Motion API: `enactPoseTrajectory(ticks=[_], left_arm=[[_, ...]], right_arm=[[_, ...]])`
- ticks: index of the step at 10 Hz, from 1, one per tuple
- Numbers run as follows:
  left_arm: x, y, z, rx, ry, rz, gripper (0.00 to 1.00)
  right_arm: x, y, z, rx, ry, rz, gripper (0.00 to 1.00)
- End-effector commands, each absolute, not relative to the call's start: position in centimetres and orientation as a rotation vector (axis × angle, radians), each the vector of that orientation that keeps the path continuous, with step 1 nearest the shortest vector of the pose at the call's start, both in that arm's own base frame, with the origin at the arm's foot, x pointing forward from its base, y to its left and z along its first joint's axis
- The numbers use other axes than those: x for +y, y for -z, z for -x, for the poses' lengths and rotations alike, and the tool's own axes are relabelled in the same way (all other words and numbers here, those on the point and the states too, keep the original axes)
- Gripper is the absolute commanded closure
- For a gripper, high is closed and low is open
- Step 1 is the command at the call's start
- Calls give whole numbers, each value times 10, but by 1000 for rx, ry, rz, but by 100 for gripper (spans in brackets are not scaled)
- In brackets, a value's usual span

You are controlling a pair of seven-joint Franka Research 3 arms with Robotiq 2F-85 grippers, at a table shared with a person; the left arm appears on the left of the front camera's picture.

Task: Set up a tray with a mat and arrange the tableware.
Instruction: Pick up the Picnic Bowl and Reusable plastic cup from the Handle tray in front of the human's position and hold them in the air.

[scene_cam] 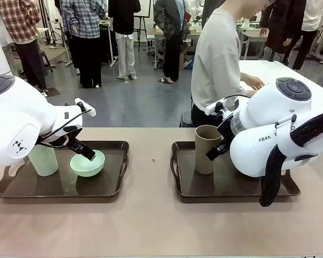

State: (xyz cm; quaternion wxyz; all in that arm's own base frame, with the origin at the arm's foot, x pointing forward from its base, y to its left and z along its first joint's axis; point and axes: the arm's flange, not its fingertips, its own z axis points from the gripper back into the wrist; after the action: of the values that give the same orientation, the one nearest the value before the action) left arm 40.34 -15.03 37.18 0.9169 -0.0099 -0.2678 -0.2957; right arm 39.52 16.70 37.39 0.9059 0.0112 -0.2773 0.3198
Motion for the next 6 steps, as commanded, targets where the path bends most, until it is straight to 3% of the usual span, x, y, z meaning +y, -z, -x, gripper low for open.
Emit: enactPoseTrajectory(ticks=[1,6], left_arm=[[-150,-372,-403,-551,608,20,0],[-150,-372,-403,-551,608,20,0]], right_arm=[[167,-374,-395,-573,-660,-23,0],[167,-374,-395,-573,-660,-23,0]])
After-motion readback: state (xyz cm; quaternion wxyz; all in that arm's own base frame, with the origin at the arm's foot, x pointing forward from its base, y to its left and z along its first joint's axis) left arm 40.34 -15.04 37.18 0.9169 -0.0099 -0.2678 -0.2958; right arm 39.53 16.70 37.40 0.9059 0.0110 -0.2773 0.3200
